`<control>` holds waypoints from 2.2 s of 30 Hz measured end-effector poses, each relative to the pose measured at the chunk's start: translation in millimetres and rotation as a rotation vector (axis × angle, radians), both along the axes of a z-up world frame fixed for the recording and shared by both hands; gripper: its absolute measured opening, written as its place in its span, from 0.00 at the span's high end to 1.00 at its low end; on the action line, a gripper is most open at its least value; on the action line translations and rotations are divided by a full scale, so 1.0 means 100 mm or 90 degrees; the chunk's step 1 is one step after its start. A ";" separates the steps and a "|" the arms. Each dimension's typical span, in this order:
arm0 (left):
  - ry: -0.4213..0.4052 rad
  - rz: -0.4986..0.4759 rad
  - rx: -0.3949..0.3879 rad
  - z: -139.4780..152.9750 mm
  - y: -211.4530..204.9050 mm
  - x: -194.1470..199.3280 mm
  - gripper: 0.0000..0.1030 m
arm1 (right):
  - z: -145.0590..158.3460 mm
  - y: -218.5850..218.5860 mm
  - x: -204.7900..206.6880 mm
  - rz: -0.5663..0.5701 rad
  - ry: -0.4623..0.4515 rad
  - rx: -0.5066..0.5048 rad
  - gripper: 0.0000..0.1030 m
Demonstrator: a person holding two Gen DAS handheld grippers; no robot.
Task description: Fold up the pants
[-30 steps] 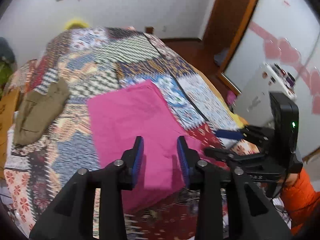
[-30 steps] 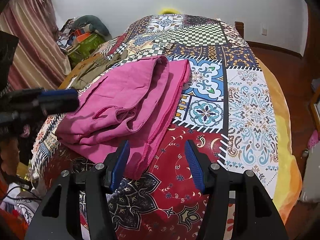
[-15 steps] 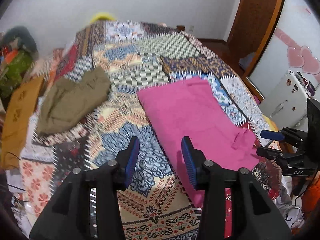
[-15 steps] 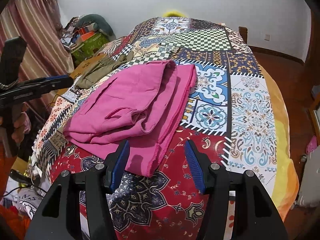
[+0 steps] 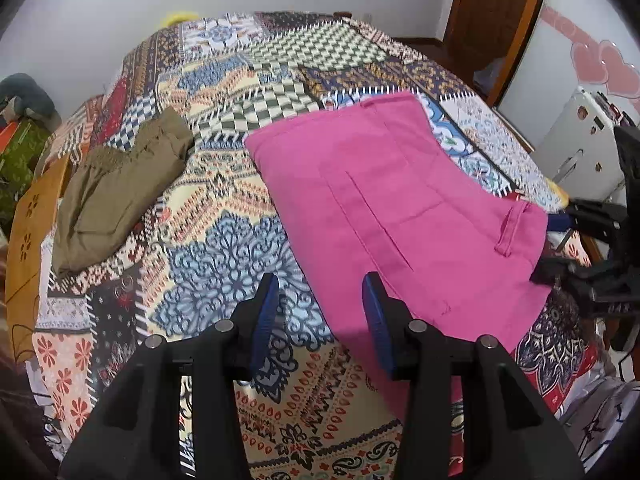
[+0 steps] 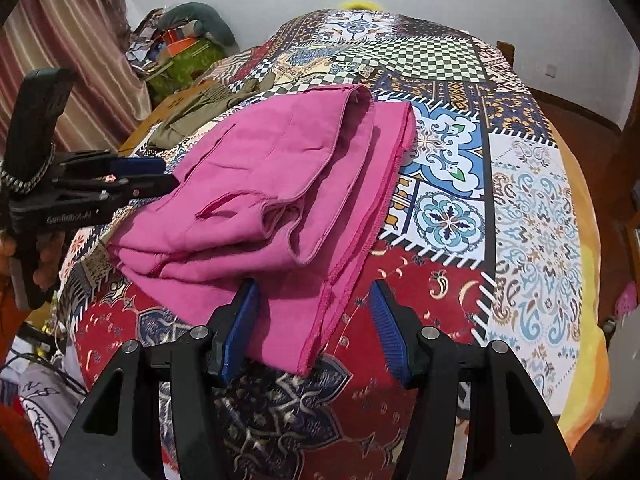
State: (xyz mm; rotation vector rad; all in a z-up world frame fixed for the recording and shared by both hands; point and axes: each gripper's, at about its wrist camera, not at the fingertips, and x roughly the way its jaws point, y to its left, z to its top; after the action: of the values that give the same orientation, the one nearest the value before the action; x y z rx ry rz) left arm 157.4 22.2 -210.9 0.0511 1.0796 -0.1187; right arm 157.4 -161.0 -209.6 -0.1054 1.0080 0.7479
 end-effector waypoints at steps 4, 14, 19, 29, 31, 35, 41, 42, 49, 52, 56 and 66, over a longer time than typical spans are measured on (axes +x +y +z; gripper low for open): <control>0.002 0.006 -0.006 -0.01 -0.01 -0.04 0.57 | -0.06 0.02 0.13 0.000 0.000 0.001 0.49; 0.027 0.008 -0.085 -0.01 -0.17 -0.03 0.57 | -0.18 -0.06 0.51 -0.026 0.004 -0.031 0.49; 0.029 -0.009 -0.118 0.01 -0.29 0.03 0.58 | -0.10 -0.30 0.52 -0.069 0.006 -0.038 0.49; -0.045 0.024 -0.037 0.32 0.10 0.25 0.58 | 0.17 -0.48 0.17 -0.085 -0.016 -0.037 0.49; -0.044 0.040 -0.034 0.32 0.27 0.37 0.58 | 0.18 -0.43 0.12 -0.083 -0.014 -0.032 0.49; -0.030 0.074 -0.021 0.20 0.52 0.64 0.58 | 0.16 -0.33 0.05 -0.079 0.002 -0.016 0.49; 0.008 0.067 -0.037 0.01 0.60 1.07 0.58 | 0.07 -0.18 -0.02 -0.067 0.021 -0.039 0.49; 0.012 0.061 -0.045 0.01 0.58 1.11 0.58 | 0.06 -0.18 -0.02 -0.065 0.025 -0.043 0.49; 0.052 0.000 -0.074 -0.23 0.35 1.41 0.58 | -0.07 -0.16 0.03 -0.082 0.057 -0.021 0.49; 0.076 -0.013 -0.068 -0.43 0.29 1.44 0.57 | -0.08 -0.14 0.08 -0.079 0.057 -0.022 0.48; 0.072 -0.019 -0.084 -0.45 0.34 1.37 0.57 | -0.09 -0.14 0.17 -0.088 0.054 -0.027 0.47; 0.093 -0.027 -0.050 -0.40 0.41 1.11 0.58 | -0.03 -0.27 0.22 -0.119 0.041 -0.032 0.47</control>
State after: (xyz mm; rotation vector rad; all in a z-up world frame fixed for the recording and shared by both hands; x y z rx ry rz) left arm 268.3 62.9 -250.7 -0.0059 1.2184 -0.2053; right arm 179.3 -188.2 -212.3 -0.0299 1.0819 0.5580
